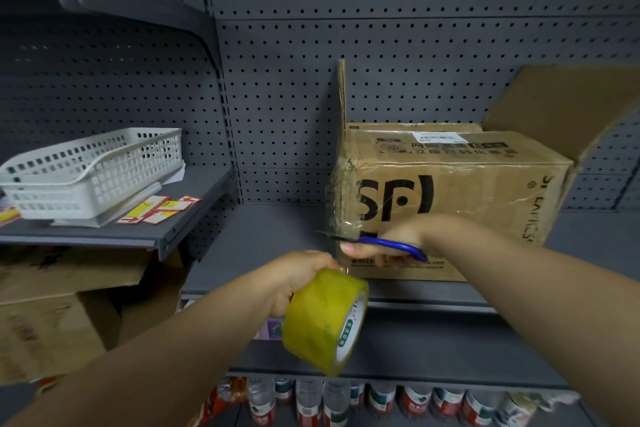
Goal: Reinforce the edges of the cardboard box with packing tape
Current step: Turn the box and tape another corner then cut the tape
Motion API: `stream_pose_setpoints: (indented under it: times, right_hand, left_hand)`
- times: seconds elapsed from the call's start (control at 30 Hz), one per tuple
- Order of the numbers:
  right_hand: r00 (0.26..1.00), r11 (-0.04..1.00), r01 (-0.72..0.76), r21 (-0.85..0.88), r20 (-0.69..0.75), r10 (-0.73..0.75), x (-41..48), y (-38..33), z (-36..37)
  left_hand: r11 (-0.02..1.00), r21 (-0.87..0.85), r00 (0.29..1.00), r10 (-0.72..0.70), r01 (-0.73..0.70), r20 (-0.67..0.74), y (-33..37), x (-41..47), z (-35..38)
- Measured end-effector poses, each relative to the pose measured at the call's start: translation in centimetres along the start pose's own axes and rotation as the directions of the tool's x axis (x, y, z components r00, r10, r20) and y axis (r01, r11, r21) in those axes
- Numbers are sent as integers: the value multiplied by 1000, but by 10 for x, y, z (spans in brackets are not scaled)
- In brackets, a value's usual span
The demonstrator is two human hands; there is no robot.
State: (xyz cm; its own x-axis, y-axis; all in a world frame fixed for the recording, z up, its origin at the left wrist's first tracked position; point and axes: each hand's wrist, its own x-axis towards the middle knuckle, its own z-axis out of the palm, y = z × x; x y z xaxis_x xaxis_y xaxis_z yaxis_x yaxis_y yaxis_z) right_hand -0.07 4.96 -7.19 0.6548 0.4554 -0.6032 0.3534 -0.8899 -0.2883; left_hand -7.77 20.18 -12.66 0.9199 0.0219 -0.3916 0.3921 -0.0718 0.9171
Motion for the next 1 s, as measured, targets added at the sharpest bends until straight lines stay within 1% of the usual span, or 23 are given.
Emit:
stream_pose_setpoints:
  times: [0.1,0.17,0.27,0.33,0.43,0.5,0.57,0.63,0.7,0.8,0.83,0.87,0.9,1.0]
  right_hand:
    - [998,997,-29,68,55,25,-8,20,-2]
    - [996,998,-30,63,83,25,-13,40,-5]
    - [985,996,-42,-76,162,53,-15,68,-6]
    - [986,994,-37,-103,155,53,-22,86,-5]
    - [989,997,-70,-36,130,74,-48,125,-8]
    - [990,992,-112,58,96,106,-71,164,-7]
    - [981,970,-186,158,89,173,-92,208,-3]
    - [968,934,-252,254,58,245,-108,257,2]
    - [943,876,-310,368,-1,334,-121,303,5]
    - [859,775,-335,535,-164,485,-133,357,6]
    - [813,772,-343,535,-243,529,-133,371,5]
    - [767,786,-371,495,-314,560,-132,384,2]
    - [739,800,-415,434,-353,574,-130,393,-1]
    - [728,815,-521,255,-366,580,-115,413,-18]
  left_hand:
    - [997,52,998,47,-49,47,1,-4,-2]
    - [994,75,993,70,-77,94,5,-8,0]
    - [983,126,979,112,-134,169,13,-11,9]
    - [976,144,967,132,-165,216,19,-12,21]
    - [970,141,941,146,-196,305,26,-10,53]
    - [967,121,917,167,-224,362,31,-7,84]
    - [962,84,888,202,-258,414,36,-4,123]
    - [954,46,854,242,-295,460,41,1,166]
    - [946,6,819,279,-325,502,46,7,211]
    - [920,-25,794,350,-390,497,60,22,276]
    - [910,-35,794,379,-413,475,65,29,295]
    - [900,-42,795,405,-435,452,71,36,313]
    - [891,-40,797,424,-452,431,76,45,329]
    - [878,7,821,445,-478,358,91,71,365]
